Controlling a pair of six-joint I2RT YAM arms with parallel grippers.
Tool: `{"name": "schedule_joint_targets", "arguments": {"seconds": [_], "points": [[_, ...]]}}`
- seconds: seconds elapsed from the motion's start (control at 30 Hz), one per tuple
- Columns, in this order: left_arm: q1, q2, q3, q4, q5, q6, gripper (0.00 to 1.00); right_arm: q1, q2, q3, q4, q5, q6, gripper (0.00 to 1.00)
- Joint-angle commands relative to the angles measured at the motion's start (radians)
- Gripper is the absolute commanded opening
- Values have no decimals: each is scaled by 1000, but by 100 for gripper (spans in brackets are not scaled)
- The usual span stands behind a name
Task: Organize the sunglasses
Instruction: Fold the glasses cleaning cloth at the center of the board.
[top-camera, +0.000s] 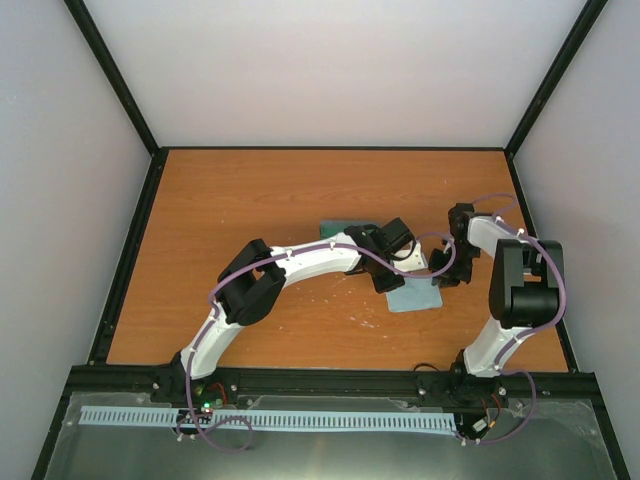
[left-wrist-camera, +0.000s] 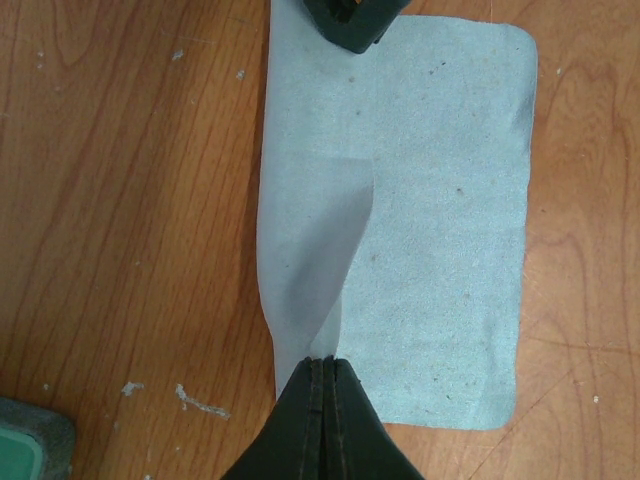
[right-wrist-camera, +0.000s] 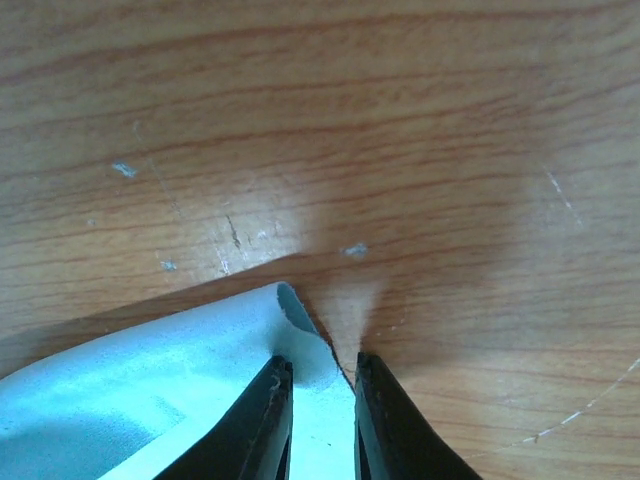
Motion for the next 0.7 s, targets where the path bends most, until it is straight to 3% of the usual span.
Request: {"name": "schedule_joint_targets", "arguments": {"seconds": [0.0, 0.43, 0.67], "points": [[1, -30, 16, 15, -6, -7, 1, 11, 20, -8, 13, 12, 3, 17], [0, -31, 11, 19, -5, -7, 1, 26, 37, 9, 14, 5, 4, 3], [0, -30, 10, 20, -8, -8, 1, 26, 5, 34, -6, 16, 8, 3]]}}
